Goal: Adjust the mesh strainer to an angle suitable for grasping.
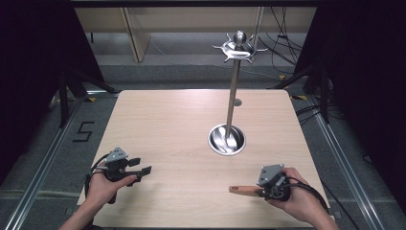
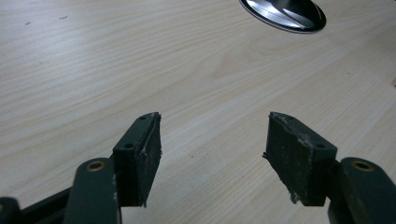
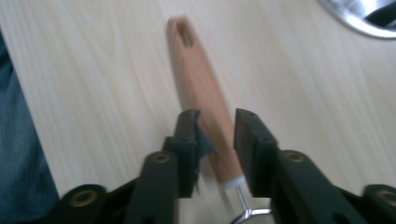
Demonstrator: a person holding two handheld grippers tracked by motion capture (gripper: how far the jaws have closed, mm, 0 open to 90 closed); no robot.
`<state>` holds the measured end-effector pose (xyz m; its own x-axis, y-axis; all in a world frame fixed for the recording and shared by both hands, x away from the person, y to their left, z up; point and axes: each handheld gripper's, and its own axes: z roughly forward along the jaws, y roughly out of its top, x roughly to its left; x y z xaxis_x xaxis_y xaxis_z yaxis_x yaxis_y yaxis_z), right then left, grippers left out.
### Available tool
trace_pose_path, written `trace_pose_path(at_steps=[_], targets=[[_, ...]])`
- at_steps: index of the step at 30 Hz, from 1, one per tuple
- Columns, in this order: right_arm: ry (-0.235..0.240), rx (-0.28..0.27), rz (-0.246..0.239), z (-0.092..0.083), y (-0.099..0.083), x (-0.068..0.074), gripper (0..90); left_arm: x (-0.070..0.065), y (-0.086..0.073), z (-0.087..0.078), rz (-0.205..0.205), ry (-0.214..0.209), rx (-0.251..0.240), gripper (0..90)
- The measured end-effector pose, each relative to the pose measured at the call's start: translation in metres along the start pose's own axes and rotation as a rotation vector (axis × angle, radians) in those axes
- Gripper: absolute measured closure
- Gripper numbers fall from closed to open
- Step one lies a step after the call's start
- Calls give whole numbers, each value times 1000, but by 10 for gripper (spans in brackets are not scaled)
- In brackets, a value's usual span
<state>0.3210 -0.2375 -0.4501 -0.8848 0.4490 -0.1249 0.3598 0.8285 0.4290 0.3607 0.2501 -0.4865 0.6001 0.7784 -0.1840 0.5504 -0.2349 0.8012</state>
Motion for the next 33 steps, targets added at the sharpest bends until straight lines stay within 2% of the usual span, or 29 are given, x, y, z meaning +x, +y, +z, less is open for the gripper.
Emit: trace_pose_path(at_steps=[1, 2, 3, 4, 5, 6, 9, 10, 12, 13, 17, 20, 21, 22, 24, 33], targets=[[-22, -6, 0, 0, 4, 0, 797, -1, -1, 1, -24, -2, -13, 350], [-22, -6, 0, 0, 4, 0, 797, -1, -1, 1, -24, -2, -13, 350], [-27, -15, -36, 1, 8, -2, 850, -1, 0, 1, -24, -3, -10, 350], [-23, -1, -8, 1, 10, 1, 889, -1, -1, 1, -23, -3, -15, 349], [-5, 5, -2, 2, 13, 2, 900, -1, -1, 1, -20, -5, -10, 350], [7, 4, -31, 4, 16, 1, 900, -1, -1, 0, -21, -5, -10, 350], [31, 48, -4, 9, 19, 6, 900, -1, -1, 1, -23, -7, -13, 349], [36, 55, -27, 12, 20, 6, 900, -1, -1, 1, -24, -6, -10, 349], [61, 93, 14, 16, 21, 11, 900, -1, 0, 1, -15, -4, -14, 349], [76, 104, -13, 21, 23, 11, 900, -1, 0, 1, -15, -5, -8, 349], [88, 124, -47, 29, 31, 13, 900, -1, 0, 1, -14, -4, -9, 350], [83, 138, -53, 34, 34, 15, 900, -1, -1, 1, -14, -4, -10, 349], [100, 175, -88, 38, 37, 11, 900, -1, -1, 2, -18, -7, -13, 349], [100, 175, -88, 38, 37, 11, 900, -1, -1, 2, -18, -7, -13, 350], [85, 198, -54, 42, 40, 13, 900, -1, -1, 2, -17, -5, -11, 349], [107, 209, -71, 51, 50, 13, 900, -1, -1, 2, -19, -8, -13, 347]])
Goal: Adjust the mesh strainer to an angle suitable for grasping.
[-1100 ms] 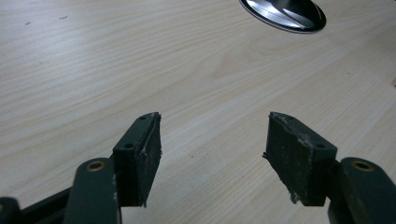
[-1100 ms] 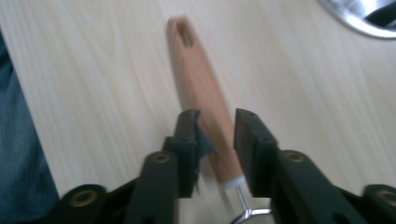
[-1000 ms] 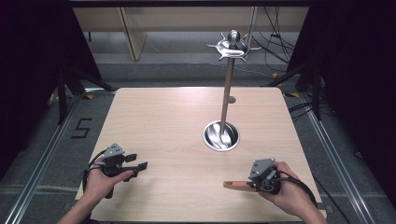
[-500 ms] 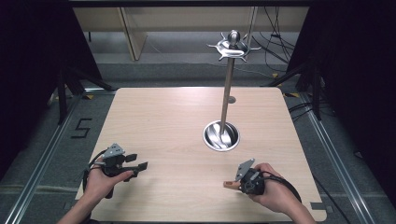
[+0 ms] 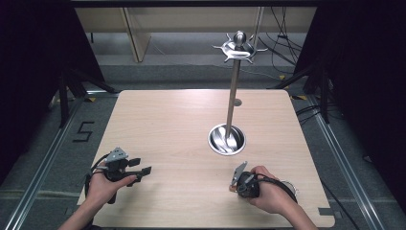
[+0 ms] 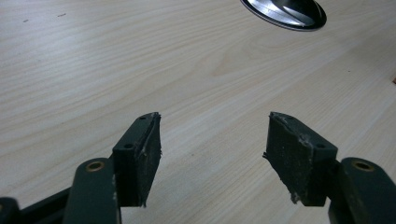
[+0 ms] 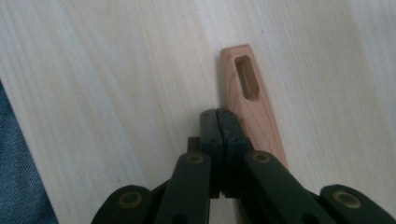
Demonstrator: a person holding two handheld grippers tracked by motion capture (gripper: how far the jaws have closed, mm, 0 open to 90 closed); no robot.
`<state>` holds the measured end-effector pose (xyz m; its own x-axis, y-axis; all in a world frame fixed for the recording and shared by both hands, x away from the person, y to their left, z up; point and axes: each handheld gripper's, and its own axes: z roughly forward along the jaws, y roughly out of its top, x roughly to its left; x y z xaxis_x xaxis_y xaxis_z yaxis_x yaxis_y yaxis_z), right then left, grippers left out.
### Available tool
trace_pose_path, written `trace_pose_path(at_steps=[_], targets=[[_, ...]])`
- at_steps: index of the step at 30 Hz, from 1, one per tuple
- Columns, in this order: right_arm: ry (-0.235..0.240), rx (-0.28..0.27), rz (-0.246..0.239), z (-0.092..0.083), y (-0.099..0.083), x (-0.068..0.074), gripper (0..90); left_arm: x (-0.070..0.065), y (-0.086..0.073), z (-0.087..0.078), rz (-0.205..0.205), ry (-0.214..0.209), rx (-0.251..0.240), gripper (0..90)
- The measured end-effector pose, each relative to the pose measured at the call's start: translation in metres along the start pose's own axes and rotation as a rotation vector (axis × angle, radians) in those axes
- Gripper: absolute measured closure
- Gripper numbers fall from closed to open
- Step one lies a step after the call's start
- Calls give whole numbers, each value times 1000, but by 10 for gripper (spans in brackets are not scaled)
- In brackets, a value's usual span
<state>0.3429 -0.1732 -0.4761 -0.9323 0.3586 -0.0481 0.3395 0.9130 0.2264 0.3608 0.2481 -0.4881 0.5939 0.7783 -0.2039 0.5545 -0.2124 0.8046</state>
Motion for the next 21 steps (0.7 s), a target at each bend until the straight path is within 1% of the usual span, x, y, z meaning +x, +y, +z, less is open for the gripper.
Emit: trace_pose_path(at_steps=[2, 4, 5, 6, 7, 9, 11, 12, 13, 14, 15, 16, 17, 18, 19, 20, 21], targets=[[-11, -3, 15, 0, 2, -2, 900, 0, 0, 0, 2, -2, 2, 347], [-10, -12, 20, 0, 4, -6, 900, 0, 0, 0, 3, -3, 2, 347], [-13, -9, 38, 0, 5, -8, 900, 0, 0, 0, 2, -3, 2, 347], [-25, -13, 68, 1, 7, -13, 900, 0, 0, 0, 5, -2, 4, 347], [-25, -13, 68, 1, 7, -13, 900, 0, 0, 0, 5, -2, 5, 347], [-36, -19, 105, 2, 9, -19, 900, 0, 0, 0, 2, -3, 2, 347], [-41, -43, 158, 4, 9, -23, 900, 0, 0, 0, 2, -4, 3, 347], [-49, -51, 188, 4, 9, -29, 900, 0, 0, 0, 7, -3, 6, 347], [-49, -51, 188, 4, 9, -29, 900, 0, 0, 0, 7, -3, 6, 347], [-51, -57, 218, 4, 9, -35, 900, 0, 0, 0, 7, -4, 7, 347], [-51, -57, 218, 4, 9, -35, 900, 1, 0, 0, 9, -3, 9, 347], [-55, -62, 231, 4, 9, -37, 900, 1, 0, 0, 8, -6, 7, 347], [-60, -69, 229, 4, 8, -40, 900, 1, 0, 0, 8, -6, 9, 347], [-57, -68, 259, 5, 8, -42, 900, 1, 0, 0, 8, -7, 7, 347], [-53, -78, 271, 5, 8, -44, 900, 0, 0, 0, 8, -8, 8, 347], [-48, -87, 310, 6, 7, -49, 900, 0, 0, 0, 8, -9, 8, 347], [-48, -87, 310, 6, 7, -49, 900, 0, 0, 0, 7, -9, 9, 347]])
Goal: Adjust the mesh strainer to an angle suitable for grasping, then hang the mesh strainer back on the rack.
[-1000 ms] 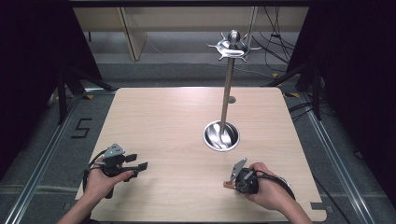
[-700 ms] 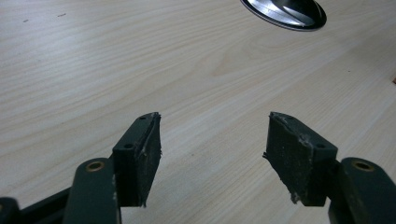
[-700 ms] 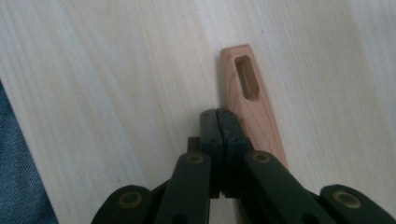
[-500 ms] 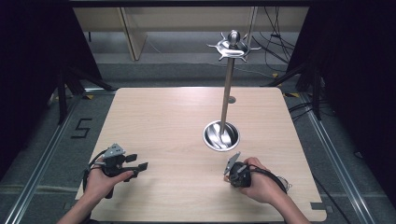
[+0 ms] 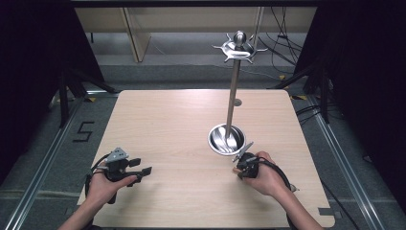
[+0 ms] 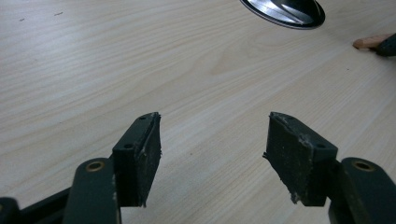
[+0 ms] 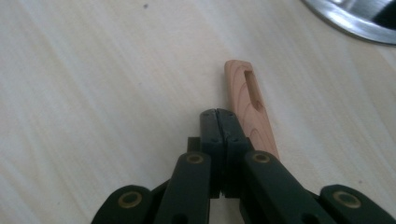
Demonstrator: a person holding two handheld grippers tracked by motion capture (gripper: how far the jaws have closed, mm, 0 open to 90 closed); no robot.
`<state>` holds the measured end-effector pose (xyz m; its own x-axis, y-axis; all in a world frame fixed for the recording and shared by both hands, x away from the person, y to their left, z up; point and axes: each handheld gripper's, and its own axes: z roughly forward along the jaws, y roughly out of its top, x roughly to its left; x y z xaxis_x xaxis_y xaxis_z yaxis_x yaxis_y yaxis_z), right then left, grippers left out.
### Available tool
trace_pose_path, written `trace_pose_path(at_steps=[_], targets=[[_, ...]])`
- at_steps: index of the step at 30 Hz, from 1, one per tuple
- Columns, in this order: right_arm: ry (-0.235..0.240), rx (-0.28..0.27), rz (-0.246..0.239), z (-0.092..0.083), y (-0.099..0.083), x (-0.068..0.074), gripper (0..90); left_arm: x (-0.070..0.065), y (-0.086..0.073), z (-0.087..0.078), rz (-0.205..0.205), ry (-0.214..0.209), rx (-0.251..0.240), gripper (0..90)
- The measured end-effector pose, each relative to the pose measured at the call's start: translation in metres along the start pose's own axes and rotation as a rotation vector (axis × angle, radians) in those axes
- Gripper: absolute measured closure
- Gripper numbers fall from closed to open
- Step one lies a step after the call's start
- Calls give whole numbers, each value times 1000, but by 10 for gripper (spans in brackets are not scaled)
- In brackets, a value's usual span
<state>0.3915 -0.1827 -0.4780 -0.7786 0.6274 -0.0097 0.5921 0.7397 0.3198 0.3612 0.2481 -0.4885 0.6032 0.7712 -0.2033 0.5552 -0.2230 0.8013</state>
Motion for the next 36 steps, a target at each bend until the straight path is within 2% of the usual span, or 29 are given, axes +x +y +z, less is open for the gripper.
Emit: trace_pose_path(at_steps=[1, 3, 5, 7, 8, 9, 11, 12, 13, 14, 15, 16, 17, 19, 20, 22, 25, 26, 27, 28, 29, 30, 36], targets=[[-3, -15, 12, 0, 1, -5, 900, 0, 0, 0, -6, -1, 0, 347], [-13, -24, 15, 1, 1, -9, 900, 0, 0, 1, -4, 2, -1, 347], [-9, -40, 38, 0, -1, -13, 900, 0, 1, 1, -1, 2, 5, 347], [8, -84, 59, -6, -3, -15, 838, -1, 2, 3, 0, -5, 3, 347], [8, -84, 59, -6, -3, -15, 838, -1, 2, 3, 0, -5, 3, 347], [-12, -103, 71, -13, -5, -14, 799, -1, 2, 5, 5, -3, 17, 347], [-10, -111, 89, -17, -6, -12, 775, -2, 2, 6, 7, 1, 14, 347], [-25, -122, 44, -21, -8, -16, 750, -1, 3, 6, 20, -3, 27, 347], [-15, -109, 51, -29, -13, -15, 683, -3, 2, 7, 8, -5, 13, 347], [-15, -109, 51, -29, -13, -15, 683, -3, 2, 7, 8, -5, 13, 347], [-18, -104, 26, -32, -16, -16, 653, -3, 2, 6, 9, -4, 24, 347], [-30, -98, 27, -34, -18, -17, 623, -3, 1, 6, 7, -5, 22, 347], [-36, -64, 16, -37, -24, -19, 572, -1, 0, 4, 4, -3, 26, 347], [-43, -46, 29, -38, -26, -19, 556, -1, 0, 3, 2, 6, 14, 347], [-41, -42, 15, -37, -28, -20, 536, -1, 0, 2, -1, 1, 10, 346], [-36, 4, 15, -38, -31, -19, 503, -2, 0, 1, 1, 7, 7, 346], [-37, 16, -11, -40, -33, -19, 480, -2, 0, 1, 2, 3, 10, 346], [-43, 33, 15, -41, -33, -18, 477, -2, 1, 2, 7, 4, 9, 346], [-45, 25, -13, -42, -33, -20, 476, -2, 1, 2, 5, 5, 10, 346], [-54, 30, -5, -42, -33, -20, 472, -3, 1, 2, 5, 10, 7, 346], [-58, 30, -20, -42, -32, -22, 472, -1, 0, 1, 20, 1, 20, 346], [-58, 30, -20, -42, -32, -22, 472, -3, -1, 1, 3, 2, 4, 346], [-57, 75, -40, -41, -31, -22, 456, -1, -3, -4, 2, 11, 1, 346]])
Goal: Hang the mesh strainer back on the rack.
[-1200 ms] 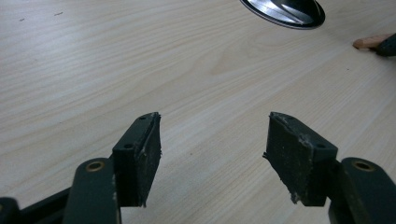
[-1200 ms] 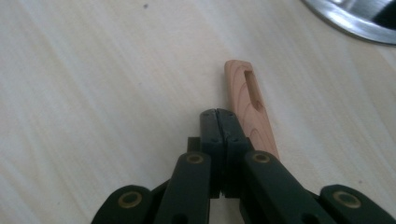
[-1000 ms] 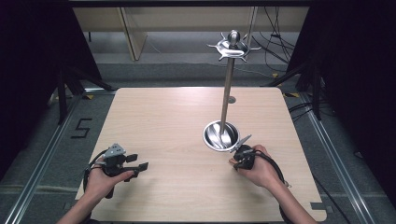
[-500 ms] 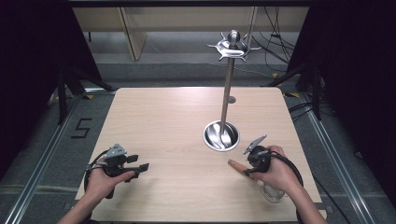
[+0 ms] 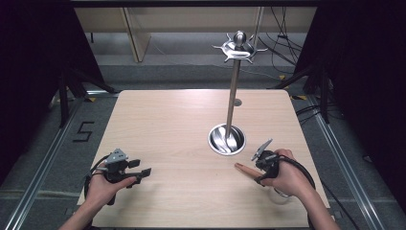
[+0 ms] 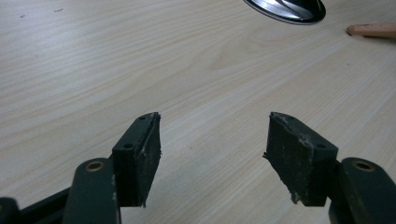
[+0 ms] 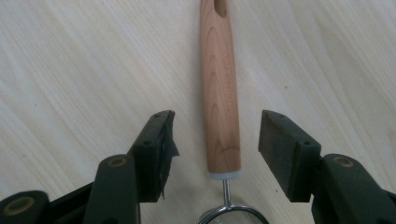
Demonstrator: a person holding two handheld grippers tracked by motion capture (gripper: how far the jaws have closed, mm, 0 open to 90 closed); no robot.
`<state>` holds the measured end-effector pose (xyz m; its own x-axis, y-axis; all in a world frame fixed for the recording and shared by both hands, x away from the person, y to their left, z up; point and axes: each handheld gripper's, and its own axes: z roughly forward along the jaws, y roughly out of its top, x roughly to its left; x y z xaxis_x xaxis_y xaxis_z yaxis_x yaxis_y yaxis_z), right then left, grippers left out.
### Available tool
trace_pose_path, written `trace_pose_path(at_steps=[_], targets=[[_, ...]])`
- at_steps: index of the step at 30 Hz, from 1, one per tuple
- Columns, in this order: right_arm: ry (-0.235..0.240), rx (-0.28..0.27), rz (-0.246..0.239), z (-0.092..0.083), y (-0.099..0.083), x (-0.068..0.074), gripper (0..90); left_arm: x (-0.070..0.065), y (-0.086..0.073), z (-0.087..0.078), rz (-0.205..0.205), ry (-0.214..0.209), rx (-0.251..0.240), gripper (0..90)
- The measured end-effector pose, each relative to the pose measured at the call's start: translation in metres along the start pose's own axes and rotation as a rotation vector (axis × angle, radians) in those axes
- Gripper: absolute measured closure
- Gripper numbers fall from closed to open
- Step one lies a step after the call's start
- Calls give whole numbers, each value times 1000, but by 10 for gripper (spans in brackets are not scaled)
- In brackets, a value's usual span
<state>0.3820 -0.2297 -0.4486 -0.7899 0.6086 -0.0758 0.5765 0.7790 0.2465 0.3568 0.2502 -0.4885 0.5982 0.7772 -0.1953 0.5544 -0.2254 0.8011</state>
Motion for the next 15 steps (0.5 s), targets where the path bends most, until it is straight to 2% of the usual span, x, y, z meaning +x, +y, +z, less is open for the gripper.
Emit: trace_pose_path(at_steps=[3, 5, 6, 7, 9, 11, 12, 15], targets=[[0, 3, -7, 1, 2, -2, 459, 1, 0, -1, 15, -2, 9, 346], [-2, 19, -4, 3, 4, -2, 463, -1, 0, 0, -2, -4, -1, 346], [7, 21, -25, 5, 4, -4, 467, -1, 1, 0, -4, -1, 8, 346], [7, 26, -39, 7, 4, -6, 474, -1, 0, 1, -1, -2, -2, 346], [21, 58, -35, 13, 4, -4, 511, 0, 0, 0, 4, -1, 3, 346], [33, 66, -32, 13, 4, -3, 518, 0, 0, 0, -3, 2, 3, 346], [36, 76, -51, 14, 4, -5, 524, -1, 0, 1, -5, 4, -4, 346], [42, 100, -42, 16, 3, -5, 545, 0, 0, 1, -4, -2, -3, 346]])
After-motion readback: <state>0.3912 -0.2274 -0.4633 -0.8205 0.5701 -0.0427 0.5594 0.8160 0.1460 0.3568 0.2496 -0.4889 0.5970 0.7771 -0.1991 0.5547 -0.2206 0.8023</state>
